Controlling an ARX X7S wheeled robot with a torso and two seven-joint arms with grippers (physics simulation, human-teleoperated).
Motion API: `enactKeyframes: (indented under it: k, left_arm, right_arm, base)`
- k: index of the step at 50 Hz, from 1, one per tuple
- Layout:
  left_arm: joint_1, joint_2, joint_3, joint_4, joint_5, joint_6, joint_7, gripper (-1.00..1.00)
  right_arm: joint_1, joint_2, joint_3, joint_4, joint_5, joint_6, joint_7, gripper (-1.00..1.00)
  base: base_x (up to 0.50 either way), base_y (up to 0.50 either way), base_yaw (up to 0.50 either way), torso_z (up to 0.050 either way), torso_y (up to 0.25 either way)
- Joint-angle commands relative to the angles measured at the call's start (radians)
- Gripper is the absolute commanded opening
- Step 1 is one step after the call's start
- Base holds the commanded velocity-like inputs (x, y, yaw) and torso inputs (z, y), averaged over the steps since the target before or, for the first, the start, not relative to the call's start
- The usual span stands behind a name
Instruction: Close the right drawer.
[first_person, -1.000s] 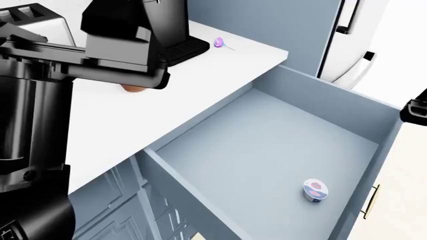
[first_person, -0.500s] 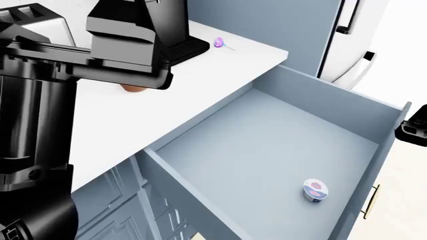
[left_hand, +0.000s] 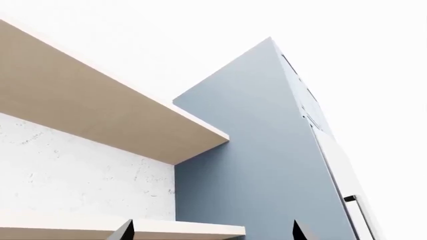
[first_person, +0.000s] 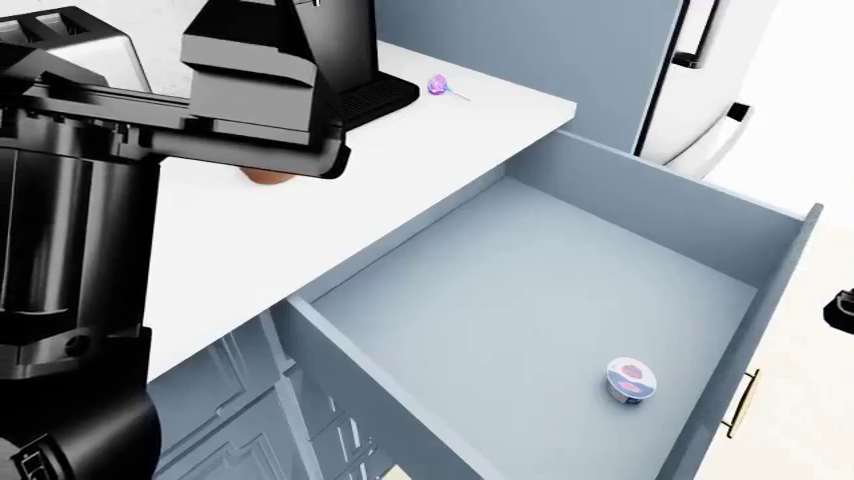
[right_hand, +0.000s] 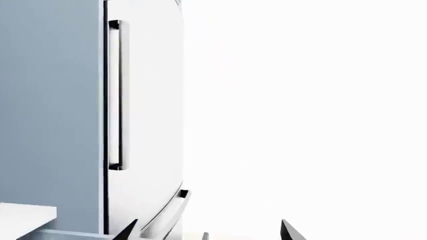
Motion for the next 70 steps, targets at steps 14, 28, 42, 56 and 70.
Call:
enactKeyframes:
  k: [14, 28, 42, 56, 70]
  left_arm:
    - [0.009, 0.001, 0.014, -0.006, 0.009, 0.007, 0.001, 1.00]
    - [0.019, -0.002, 0.022, -0.012, 0.020, 0.019, 0.004, 1.00]
    - [0.020, -0.005, 0.026, -0.013, 0.021, 0.024, 0.002, 1.00]
    - [0.017, -0.007, 0.029, -0.013, 0.019, 0.025, -0.002, 1.00]
    - [0.025, -0.010, 0.033, -0.020, 0.027, 0.037, 0.002, 1.00]
  right_arm:
    - [0.020, -0.112, -0.126, 0.098, -0.085, -0.029, -0.073, 1.00]
    - [0.038, -0.167, -0.184, 0.155, -0.121, -0.042, -0.114, 1.00]
    - [0.046, -0.215, -0.227, 0.202, -0.156, -0.058, -0.146, 1.00]
    - [0.050, -0.238, -0.251, 0.237, -0.175, -0.067, -0.178, 1.00]
    - [0.044, -0.255, -0.279, 0.284, -0.193, -0.080, -0.231, 1.00]
  base:
    - [0.00, 0.00, 0.00, 0.000, 0.000]
    - [0.00, 0.00, 0.00, 0.000, 0.000]
    - [0.00, 0.00, 0.00, 0.000, 0.000]
    - [0.00, 0.00, 0.00, 0.000, 0.000]
    - [0.00, 0.00, 0.00, 0.000, 0.000]
